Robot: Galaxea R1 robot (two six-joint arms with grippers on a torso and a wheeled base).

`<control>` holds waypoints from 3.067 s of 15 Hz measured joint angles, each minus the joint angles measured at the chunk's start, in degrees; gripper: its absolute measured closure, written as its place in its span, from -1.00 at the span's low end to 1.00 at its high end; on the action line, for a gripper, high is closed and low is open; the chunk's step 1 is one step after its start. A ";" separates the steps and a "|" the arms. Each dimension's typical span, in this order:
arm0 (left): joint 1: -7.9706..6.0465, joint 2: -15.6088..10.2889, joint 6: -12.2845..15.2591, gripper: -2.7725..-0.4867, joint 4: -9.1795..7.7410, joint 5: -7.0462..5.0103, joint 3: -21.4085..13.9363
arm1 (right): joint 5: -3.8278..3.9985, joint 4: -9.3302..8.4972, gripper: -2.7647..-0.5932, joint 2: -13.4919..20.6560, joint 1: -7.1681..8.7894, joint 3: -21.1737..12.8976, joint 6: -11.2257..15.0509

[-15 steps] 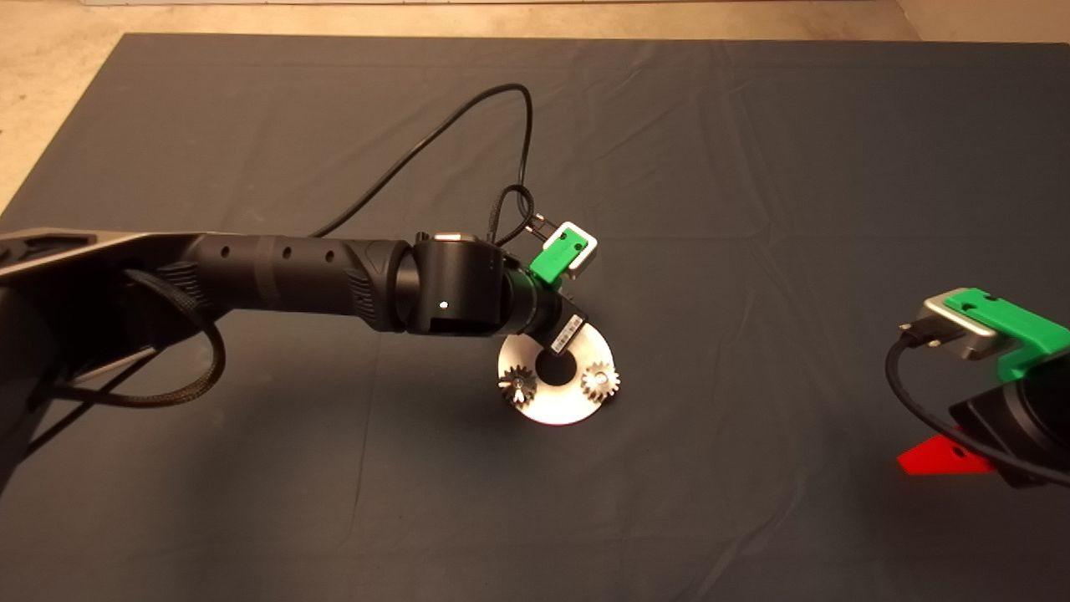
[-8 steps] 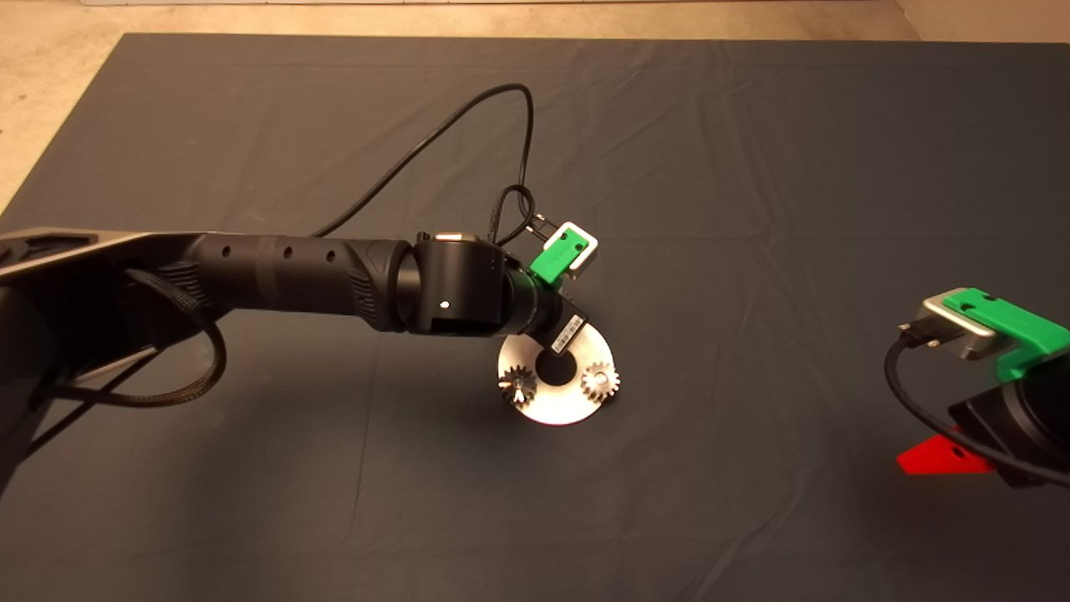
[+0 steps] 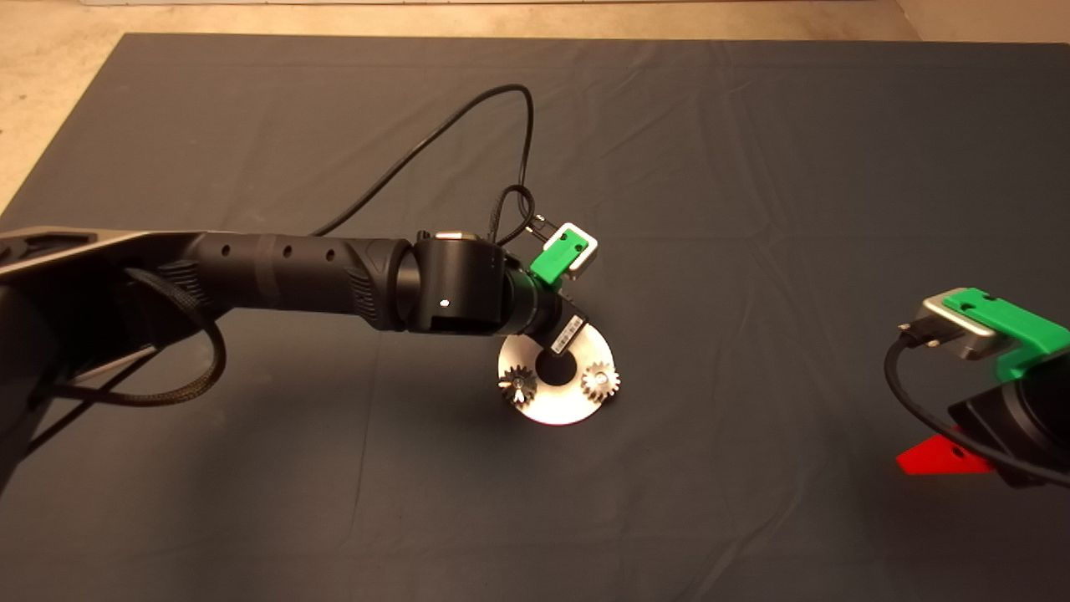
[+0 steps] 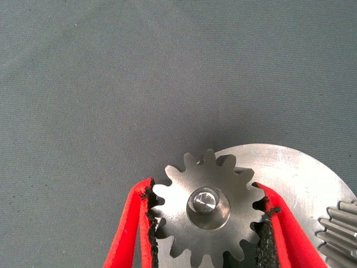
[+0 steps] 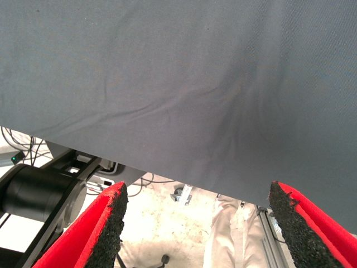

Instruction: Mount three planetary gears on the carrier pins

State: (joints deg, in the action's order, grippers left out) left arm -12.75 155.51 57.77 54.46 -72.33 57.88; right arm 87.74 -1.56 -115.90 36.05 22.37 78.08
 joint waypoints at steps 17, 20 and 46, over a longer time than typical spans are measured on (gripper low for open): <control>0.02 -0.96 -1.52 0.77 -1.34 0.94 -0.02 | 0.00 0.00 -0.17 0.00 0.00 0.06 0.00; 0.02 -0.94 -1.52 0.76 -1.34 0.89 0.00 | 0.00 0.00 -0.17 0.00 0.00 0.06 0.00; 0.02 -1.09 -1.30 0.42 -2.43 0.44 0.00 | 0.00 0.00 -0.17 0.00 0.00 0.09 0.00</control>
State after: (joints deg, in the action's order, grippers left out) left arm -12.73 154.42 56.47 52.03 -71.89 57.88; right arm 87.74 -1.56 -115.90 36.05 22.46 78.08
